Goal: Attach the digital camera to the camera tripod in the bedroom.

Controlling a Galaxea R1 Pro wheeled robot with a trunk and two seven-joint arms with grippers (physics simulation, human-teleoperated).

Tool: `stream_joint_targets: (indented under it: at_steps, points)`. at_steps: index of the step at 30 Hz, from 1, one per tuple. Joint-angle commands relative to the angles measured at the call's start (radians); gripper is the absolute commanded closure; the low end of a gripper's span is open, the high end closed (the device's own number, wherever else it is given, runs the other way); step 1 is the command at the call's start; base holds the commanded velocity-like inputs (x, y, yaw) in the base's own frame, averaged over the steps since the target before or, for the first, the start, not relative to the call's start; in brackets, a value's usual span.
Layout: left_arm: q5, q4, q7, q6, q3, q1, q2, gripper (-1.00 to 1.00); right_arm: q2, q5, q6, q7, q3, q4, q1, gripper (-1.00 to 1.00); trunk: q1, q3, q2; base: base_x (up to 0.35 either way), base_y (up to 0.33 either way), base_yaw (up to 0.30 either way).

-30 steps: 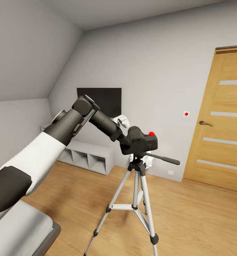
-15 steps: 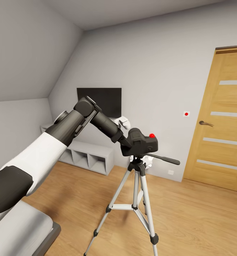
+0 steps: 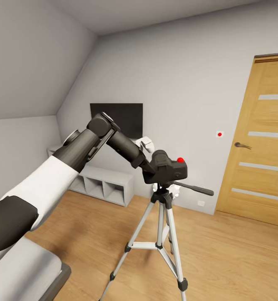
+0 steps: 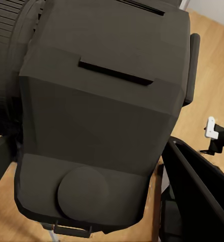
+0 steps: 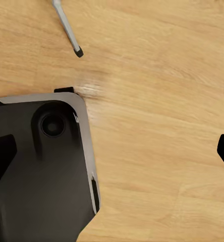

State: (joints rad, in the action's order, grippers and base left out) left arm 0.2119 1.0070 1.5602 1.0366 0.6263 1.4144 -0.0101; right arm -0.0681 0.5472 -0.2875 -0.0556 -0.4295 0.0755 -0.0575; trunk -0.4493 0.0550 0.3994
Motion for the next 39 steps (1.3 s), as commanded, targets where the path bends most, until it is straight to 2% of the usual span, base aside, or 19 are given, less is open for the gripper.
stream_joint_targets:
  at_steps: [1,10,16,20,27,33,39]
  points:
    - [0.011,0.005,0.011,0.011,0.001,0.000,0.000,1.00,0.001,0.002,-0.004,-0.001,-0.006,0.003,-0.001,-1.00,-0.001,0.000,0.001,0.202,0.038,0.000]
    - [0.011,0.025,0.011,0.011,0.016,-0.001,0.005,1.00,0.001,0.002,-0.004,0.005,-0.006,0.003,-0.001,-1.00,-0.001,0.000,0.001,0.153,0.008,-0.106]
    - [0.011,0.025,0.011,0.011,0.016,-0.001,0.012,1.00,0.001,0.002,-0.004,0.071,-0.006,0.003,-0.001,-1.00,-0.001,0.000,0.001,0.021,0.000,-0.209]
    - [0.010,0.025,0.011,0.011,0.016,-0.001,0.016,1.00,0.001,0.002,-0.004,0.086,-0.006,0.003,-0.001,-1.00,-0.001,0.000,0.001,0.004,0.000,-0.052]
    - [0.011,0.025,0.011,0.011,0.015,-0.001,0.017,1.00,0.001,0.002,-0.004,0.090,-0.006,0.003,-0.001,-1.00,-0.001,0.000,0.001,0.001,0.015,-0.008]
    - [0.010,0.025,0.011,0.011,0.015,-0.001,0.016,1.00,0.000,0.002,-0.004,0.091,-0.006,0.003,-0.001,-1.00,-0.001,0.000,0.001,0.000,0.195,-0.008]
    - [0.010,0.025,0.011,0.011,0.015,-0.001,0.016,1.00,0.001,0.002,-0.004,0.092,-0.006,0.003,-0.001,-1.00,-0.001,0.000,0.001,0.000,0.078,-0.180]
